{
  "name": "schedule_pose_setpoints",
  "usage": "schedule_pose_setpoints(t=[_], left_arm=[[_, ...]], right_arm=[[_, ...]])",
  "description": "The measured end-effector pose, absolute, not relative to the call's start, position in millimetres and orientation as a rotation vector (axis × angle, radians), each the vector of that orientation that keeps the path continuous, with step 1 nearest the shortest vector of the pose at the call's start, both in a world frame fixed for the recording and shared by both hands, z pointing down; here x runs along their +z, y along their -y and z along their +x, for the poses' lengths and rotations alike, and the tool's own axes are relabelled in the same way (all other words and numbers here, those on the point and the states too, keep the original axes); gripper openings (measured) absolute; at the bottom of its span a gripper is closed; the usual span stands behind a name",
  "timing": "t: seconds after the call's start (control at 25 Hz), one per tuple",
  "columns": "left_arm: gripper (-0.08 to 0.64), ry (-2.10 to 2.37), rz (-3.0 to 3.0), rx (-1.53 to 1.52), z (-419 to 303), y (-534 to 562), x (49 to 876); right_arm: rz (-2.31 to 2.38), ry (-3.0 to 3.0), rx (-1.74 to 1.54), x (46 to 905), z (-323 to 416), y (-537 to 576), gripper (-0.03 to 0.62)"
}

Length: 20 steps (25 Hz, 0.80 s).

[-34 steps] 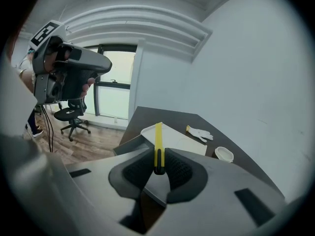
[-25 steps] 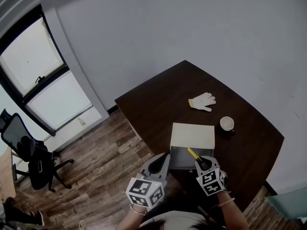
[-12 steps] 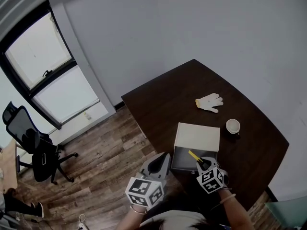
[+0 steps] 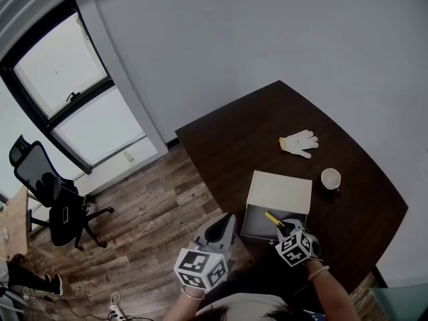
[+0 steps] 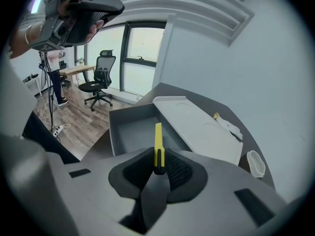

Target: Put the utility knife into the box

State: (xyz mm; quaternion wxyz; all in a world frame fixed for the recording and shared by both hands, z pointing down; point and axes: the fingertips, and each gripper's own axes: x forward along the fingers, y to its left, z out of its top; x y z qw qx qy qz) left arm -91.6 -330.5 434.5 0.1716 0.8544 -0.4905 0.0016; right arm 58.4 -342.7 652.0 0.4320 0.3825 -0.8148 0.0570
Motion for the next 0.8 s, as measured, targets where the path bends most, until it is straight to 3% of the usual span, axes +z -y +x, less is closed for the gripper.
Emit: schedule_pose_setpoints(t=[0.8], left_arm=[[0.017, 1.470, 2.345, 0.048, -110, 338, 451]], right_arm=[[0.831, 1.986, 0.216, 689, 50, 367, 0.072]])
